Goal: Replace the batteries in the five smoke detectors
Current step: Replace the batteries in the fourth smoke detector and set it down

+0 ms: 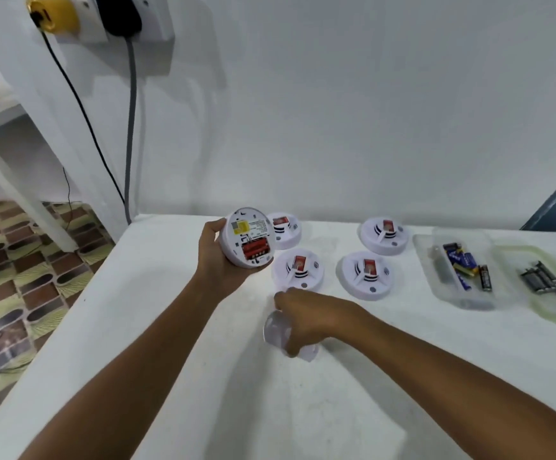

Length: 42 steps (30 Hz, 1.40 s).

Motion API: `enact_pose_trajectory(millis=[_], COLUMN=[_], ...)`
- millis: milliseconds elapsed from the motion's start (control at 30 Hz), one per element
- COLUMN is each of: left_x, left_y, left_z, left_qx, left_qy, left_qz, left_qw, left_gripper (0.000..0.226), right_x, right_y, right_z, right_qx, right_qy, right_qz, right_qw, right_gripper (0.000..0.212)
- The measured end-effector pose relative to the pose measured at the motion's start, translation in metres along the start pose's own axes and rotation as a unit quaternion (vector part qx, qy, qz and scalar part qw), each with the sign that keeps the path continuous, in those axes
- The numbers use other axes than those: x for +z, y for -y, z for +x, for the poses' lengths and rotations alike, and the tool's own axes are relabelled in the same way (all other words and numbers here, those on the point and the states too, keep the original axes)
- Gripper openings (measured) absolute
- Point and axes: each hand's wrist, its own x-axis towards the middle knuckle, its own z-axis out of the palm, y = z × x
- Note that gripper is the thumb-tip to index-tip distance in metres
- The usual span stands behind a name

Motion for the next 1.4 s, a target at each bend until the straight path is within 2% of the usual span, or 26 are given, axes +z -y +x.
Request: enact_pose_trajectory(millis=[100, 200, 367, 467, 600, 667, 800, 833, 933, 1100, 1400], left_x=[-0.009, -0.010, 0.016, 0.042, 0.095, 0.130, 0.187, 0.206, 0.255, 0.312, 0.341], left_y=[-0.001, 0.000, 0.008, 0.021, 0.055, 0.085, 0.148, 0.169, 0.223, 0.286, 0.334], left_z=[0.002, 0.006, 0.013, 0.020, 0.031, 0.034, 0.040, 0.041, 0.038, 0.040, 0.057], left_qx=[-0.010, -0.021, -0.035, -0.036, -0.024, -0.011, -0.024, -0.031, -0.051, -0.080, -0.073], left_qy=[0.018, 0.042, 0.081, 0.098, 0.105, 0.114, 0.126, 0.129, 0.125, 0.105, 0.086], left_qz=[0.003, -0.001, -0.022, -0.037, -0.017, -0.014, -0.030, -0.031, -0.042, -0.086, -0.135], left_qw=[1.000, 0.999, 0.996, 0.994, 0.994, 0.993, 0.991, 0.991, 0.990, 0.988, 0.984], left_gripper=[0.044, 0.046, 0.045, 0.049, 0.047, 0.050, 0.079, 0.079, 0.066, 0.059, 0.059], right_x=[0.010, 0.010, -0.013, -0.043, -0.078, -0.088, -0.091, -0.090, -0.086, -0.071, -0.034], right_y=[0.004, 0.001, -0.024, -0.059, -0.138, -0.188, -0.263, -0.283, -0.327, -0.368, -0.385], right_z=[0.006, 0.007, -0.015, -0.035, -0.078, -0.108, -0.156, -0.171, -0.207, -0.239, -0.234], right_qx=[-0.003, -0.005, -0.025, -0.028, -0.022, -0.020, 0.001, 0.008, 0.027, 0.028, 0.038], right_qy=[0.004, -0.004, -0.080, -0.160, -0.263, -0.290, -0.309, -0.308, -0.306, -0.335, -0.378], right_qz=[-0.036, -0.023, 0.093, 0.179, 0.269, 0.312, 0.371, 0.385, 0.408, 0.448, 0.533], right_qw=[0.999, 1.000, 0.992, 0.970, 0.926, 0.904, 0.876, 0.870, 0.860, 0.829, 0.756], right_gripper=[0.061, 0.065, 0.060, 0.046, 0.035, 0.028, 0.019, 0.018, 0.019, 0.018, 0.027])
